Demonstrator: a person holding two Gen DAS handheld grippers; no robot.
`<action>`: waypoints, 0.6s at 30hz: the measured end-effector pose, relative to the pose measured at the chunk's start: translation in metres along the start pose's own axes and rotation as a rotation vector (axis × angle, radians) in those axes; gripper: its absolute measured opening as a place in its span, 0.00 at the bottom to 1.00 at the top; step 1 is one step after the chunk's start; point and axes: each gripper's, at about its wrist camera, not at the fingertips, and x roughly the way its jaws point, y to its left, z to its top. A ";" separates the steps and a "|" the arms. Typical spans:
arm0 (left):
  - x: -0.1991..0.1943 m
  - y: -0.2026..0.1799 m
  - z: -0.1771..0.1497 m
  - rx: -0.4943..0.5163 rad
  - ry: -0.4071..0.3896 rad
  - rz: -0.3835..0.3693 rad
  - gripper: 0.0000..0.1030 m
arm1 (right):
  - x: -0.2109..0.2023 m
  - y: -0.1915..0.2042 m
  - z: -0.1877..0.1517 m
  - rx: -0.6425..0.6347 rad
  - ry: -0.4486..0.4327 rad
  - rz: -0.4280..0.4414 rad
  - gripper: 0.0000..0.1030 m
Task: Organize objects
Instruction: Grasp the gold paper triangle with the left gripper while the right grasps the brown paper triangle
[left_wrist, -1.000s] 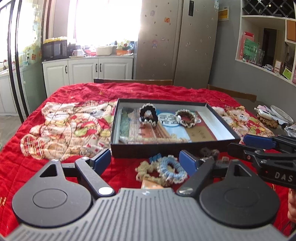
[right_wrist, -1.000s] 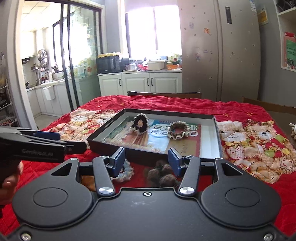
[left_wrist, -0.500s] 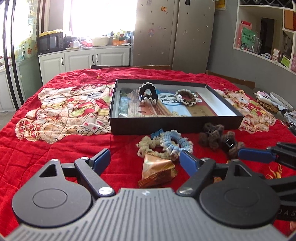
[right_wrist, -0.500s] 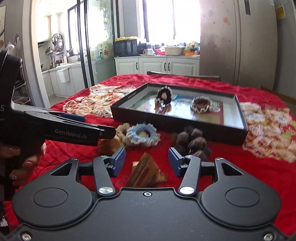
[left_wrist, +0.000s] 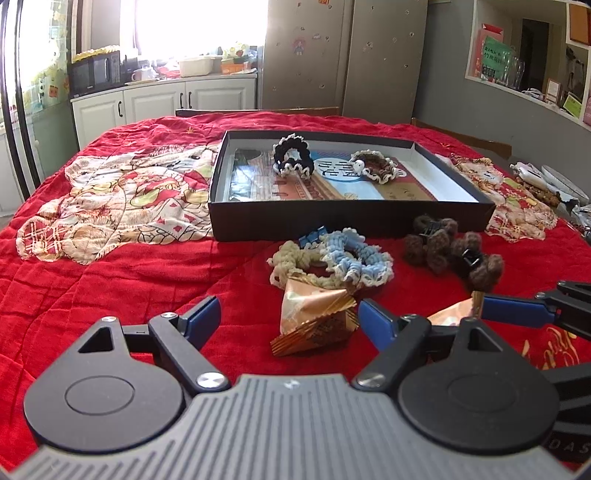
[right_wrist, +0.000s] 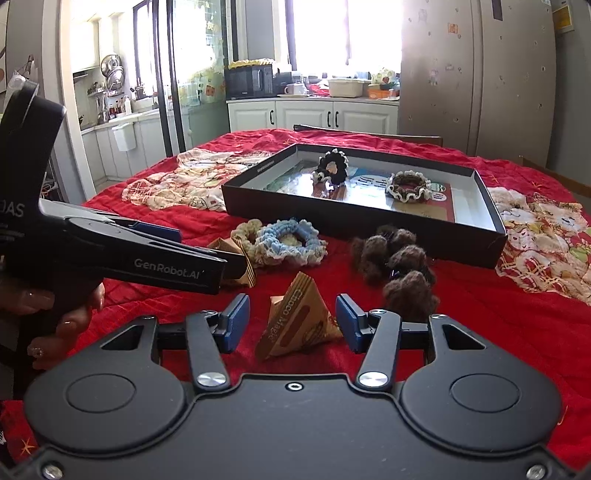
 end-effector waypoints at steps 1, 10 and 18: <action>0.001 0.000 -0.001 -0.002 0.002 -0.001 0.86 | 0.001 0.000 -0.001 0.000 0.001 -0.002 0.49; 0.011 0.001 -0.004 -0.005 0.013 -0.007 0.86 | 0.009 0.001 -0.003 0.000 0.020 -0.008 0.46; 0.015 0.001 -0.006 -0.004 0.017 -0.014 0.85 | 0.013 0.000 -0.004 0.008 0.027 -0.009 0.45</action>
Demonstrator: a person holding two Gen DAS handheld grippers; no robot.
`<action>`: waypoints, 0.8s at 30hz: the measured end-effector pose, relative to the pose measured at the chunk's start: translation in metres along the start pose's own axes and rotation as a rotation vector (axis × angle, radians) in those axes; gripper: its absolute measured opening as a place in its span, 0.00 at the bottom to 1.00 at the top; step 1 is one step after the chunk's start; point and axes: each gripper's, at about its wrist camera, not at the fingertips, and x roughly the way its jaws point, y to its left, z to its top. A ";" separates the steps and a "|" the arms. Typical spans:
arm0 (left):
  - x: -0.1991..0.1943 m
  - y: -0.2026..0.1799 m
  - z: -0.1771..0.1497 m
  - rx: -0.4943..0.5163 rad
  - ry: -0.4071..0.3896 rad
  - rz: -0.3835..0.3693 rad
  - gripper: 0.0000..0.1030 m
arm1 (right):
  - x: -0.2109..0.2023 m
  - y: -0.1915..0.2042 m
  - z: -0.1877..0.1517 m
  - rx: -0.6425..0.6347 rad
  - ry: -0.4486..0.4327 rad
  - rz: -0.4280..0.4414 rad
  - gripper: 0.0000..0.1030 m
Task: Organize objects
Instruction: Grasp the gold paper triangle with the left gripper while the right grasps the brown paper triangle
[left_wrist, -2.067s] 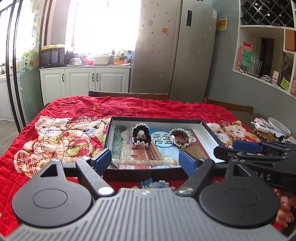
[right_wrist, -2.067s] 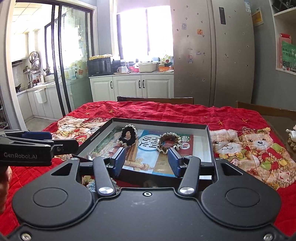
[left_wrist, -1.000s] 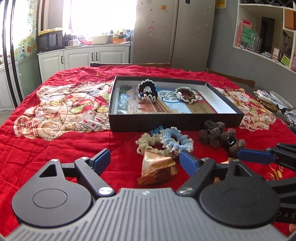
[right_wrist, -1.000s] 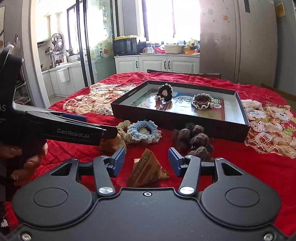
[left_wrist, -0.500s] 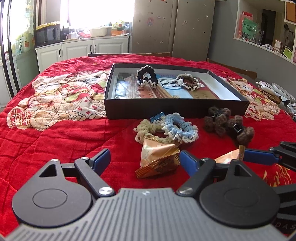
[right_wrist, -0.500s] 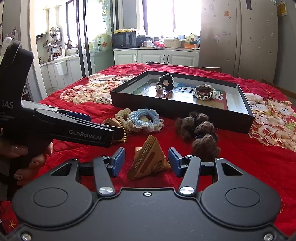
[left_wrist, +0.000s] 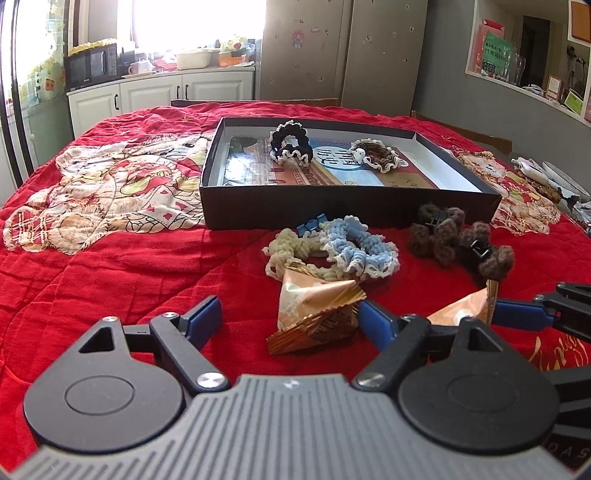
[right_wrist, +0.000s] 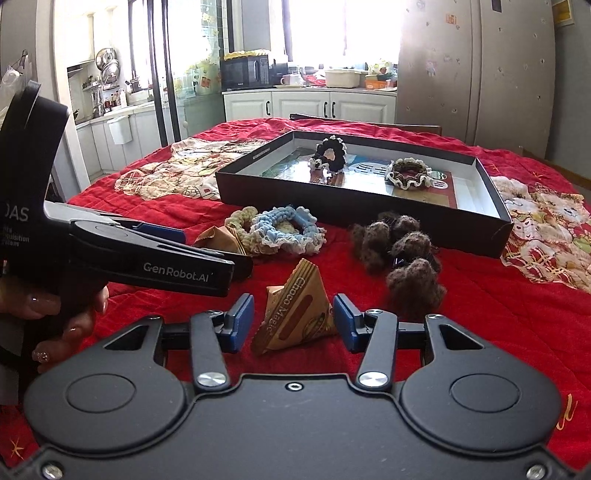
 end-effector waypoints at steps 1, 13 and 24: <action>0.001 0.000 0.000 -0.003 0.001 -0.003 0.85 | 0.000 0.000 0.000 0.000 0.001 -0.001 0.43; 0.001 -0.001 0.000 0.004 -0.001 -0.015 0.74 | 0.002 -0.001 -0.001 -0.002 0.003 -0.004 0.36; 0.000 -0.001 0.000 0.001 -0.008 -0.009 0.47 | 0.002 0.001 -0.001 -0.016 -0.007 -0.008 0.31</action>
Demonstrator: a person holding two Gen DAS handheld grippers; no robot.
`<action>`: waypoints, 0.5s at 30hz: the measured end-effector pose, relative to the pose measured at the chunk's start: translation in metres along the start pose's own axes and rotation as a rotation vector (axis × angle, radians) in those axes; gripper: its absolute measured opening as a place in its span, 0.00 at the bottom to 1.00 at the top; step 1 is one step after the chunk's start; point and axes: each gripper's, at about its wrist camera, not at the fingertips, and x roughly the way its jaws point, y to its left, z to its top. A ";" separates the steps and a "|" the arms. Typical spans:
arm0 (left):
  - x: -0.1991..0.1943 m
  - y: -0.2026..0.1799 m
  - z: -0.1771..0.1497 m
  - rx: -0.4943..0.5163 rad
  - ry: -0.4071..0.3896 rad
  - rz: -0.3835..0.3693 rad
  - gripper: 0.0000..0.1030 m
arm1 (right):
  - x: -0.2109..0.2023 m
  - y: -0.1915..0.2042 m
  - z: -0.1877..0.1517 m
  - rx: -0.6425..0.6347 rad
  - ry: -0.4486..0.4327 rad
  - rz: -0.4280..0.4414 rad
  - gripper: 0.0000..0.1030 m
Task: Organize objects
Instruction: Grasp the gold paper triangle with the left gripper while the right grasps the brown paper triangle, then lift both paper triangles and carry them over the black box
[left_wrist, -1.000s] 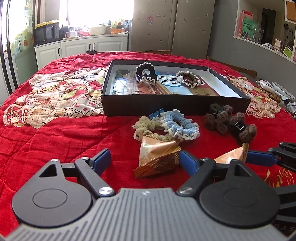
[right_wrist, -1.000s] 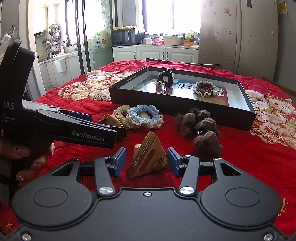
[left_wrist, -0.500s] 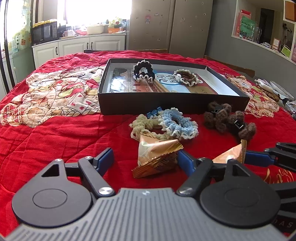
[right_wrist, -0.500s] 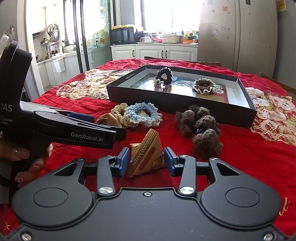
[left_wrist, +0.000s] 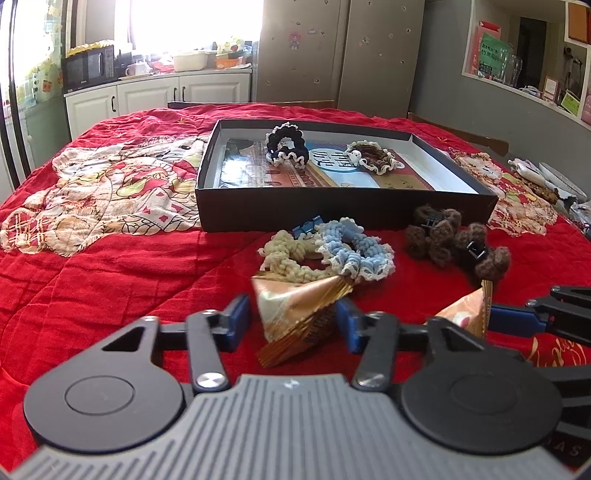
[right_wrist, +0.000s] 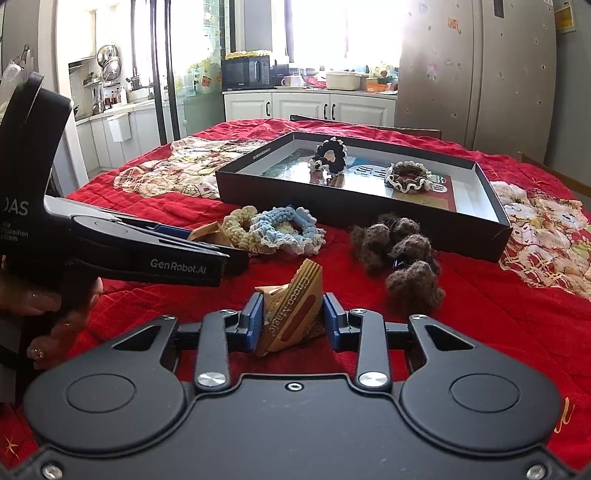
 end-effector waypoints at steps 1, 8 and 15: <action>0.000 0.000 0.000 0.000 0.000 0.002 0.44 | 0.000 0.000 0.000 -0.001 0.000 0.000 0.31; -0.001 0.001 -0.001 -0.001 -0.003 0.009 0.39 | -0.001 0.000 0.000 -0.001 -0.002 0.001 0.31; -0.003 0.002 -0.001 -0.004 -0.004 0.008 0.38 | -0.004 0.001 0.000 -0.003 -0.011 -0.002 0.30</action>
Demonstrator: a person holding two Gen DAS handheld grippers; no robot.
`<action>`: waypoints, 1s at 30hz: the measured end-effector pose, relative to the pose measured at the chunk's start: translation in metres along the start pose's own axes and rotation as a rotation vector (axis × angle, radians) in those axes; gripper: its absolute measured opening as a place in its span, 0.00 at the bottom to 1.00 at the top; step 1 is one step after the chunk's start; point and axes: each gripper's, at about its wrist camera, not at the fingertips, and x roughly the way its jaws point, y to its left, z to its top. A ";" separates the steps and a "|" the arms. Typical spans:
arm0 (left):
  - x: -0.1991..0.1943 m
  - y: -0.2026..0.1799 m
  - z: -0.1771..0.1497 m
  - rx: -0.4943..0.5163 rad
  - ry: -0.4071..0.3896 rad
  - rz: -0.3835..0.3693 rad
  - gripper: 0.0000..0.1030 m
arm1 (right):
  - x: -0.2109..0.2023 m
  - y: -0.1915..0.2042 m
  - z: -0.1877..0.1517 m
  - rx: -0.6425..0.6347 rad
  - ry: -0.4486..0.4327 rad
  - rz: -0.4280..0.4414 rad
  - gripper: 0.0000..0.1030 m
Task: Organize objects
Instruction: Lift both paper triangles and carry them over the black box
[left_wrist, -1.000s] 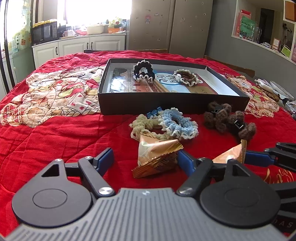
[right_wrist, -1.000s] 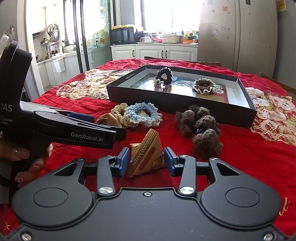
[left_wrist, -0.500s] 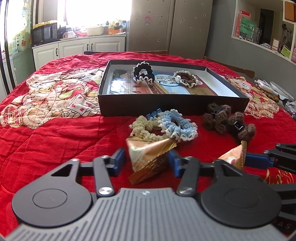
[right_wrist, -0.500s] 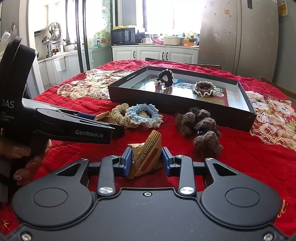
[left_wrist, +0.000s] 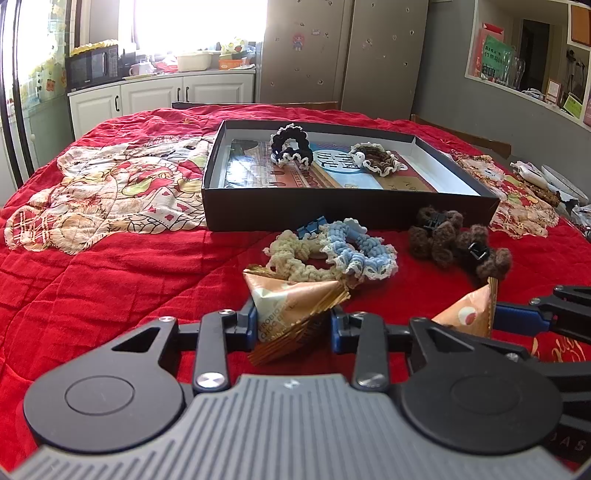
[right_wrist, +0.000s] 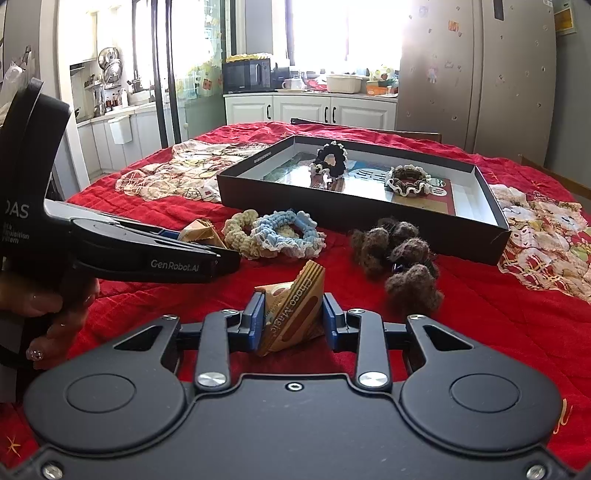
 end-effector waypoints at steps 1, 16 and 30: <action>0.000 0.000 0.000 -0.001 0.000 0.000 0.37 | -0.001 0.000 0.000 0.000 -0.003 -0.001 0.30; -0.011 -0.001 0.002 -0.006 -0.012 -0.011 0.36 | -0.010 0.001 0.003 -0.013 -0.040 -0.011 0.30; -0.027 -0.004 0.010 0.001 -0.048 -0.026 0.36 | -0.022 -0.001 0.009 -0.013 -0.083 -0.014 0.30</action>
